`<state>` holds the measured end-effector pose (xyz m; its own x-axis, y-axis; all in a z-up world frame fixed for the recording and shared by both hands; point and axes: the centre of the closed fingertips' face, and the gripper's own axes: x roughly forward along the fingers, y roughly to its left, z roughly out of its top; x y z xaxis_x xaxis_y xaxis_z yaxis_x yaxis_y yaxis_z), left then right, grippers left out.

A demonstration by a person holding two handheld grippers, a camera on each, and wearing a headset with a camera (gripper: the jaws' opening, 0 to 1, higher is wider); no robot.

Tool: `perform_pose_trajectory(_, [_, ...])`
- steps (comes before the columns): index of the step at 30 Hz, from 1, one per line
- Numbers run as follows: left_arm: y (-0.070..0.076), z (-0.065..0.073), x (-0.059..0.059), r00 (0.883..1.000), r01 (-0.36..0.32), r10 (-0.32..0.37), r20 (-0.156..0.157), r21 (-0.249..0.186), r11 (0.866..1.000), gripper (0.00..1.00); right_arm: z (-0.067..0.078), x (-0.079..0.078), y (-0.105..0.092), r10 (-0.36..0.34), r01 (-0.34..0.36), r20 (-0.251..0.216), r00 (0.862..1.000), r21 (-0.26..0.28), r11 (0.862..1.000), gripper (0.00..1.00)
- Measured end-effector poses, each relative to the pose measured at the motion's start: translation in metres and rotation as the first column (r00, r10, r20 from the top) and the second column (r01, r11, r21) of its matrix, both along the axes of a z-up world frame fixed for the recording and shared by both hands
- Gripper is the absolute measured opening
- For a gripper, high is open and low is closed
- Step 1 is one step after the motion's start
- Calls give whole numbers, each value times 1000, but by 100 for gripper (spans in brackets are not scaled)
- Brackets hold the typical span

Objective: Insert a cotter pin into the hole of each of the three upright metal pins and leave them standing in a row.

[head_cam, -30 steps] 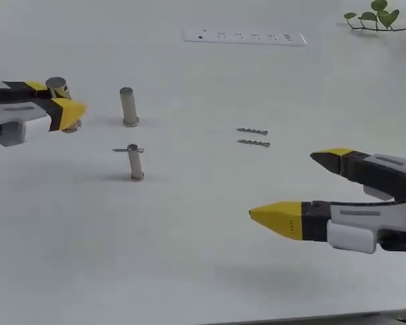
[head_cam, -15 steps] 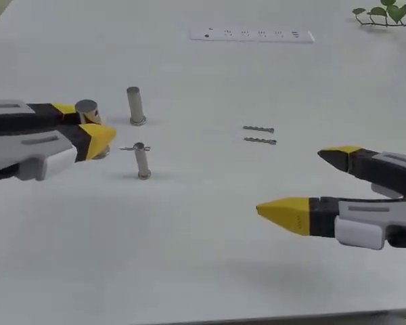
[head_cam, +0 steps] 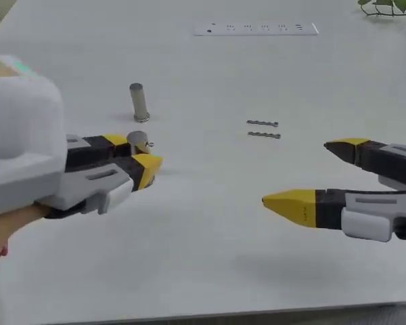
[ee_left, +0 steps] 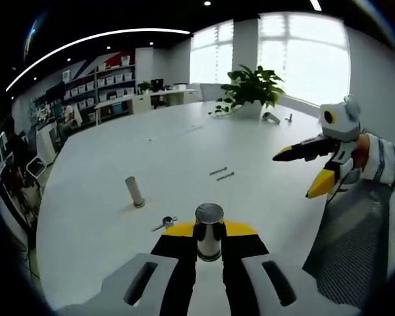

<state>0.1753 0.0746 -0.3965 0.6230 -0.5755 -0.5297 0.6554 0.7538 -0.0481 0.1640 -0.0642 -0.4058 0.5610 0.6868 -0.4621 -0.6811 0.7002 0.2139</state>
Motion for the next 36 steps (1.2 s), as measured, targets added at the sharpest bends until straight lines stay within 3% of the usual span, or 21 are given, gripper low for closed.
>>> perform_pose_trajectory(8, [-9, -15, 1, 999, -32, 33, -33, 28, 999, 9, -1, -4, 4, 18, -18, 2, 1000, 8, 1000, 87])
perform_pose_trajectory(11, [-14, -25, 2, 997, -39, 41, -62, 35, 999, 9, -2, -5, 2, 16, -16, -4, 1000, 9, 1000, 87])
perform_pose_trajectory(21, [-34, -46, 3, 996, -19, 24, -89, 52, 998, 9, -4, -8, 0, 22, -22, -13, 1000, 8, 1000, 87])
perform_pose_trajectory(24, [-38, -53, 3, 991, -27, 33, -128, 44, 999, 9, -3, -8, 1, 24, -24, -14, 1000, 13, 1000, 87])
perform_pose_trajectory(27, [-41, -59, 5, 992, -12, 21, -128, 68, 998, 9, -2, -8, 1, 24, -24, -13, 1000, 19, 1000, 87])
perform_pose_trajectory(36, [-51, -67, 9, 991, -19, 28, -132, 71, 997, 9, -3, -7, -1, 26, -26, -20, 999, 20, 999, 87])
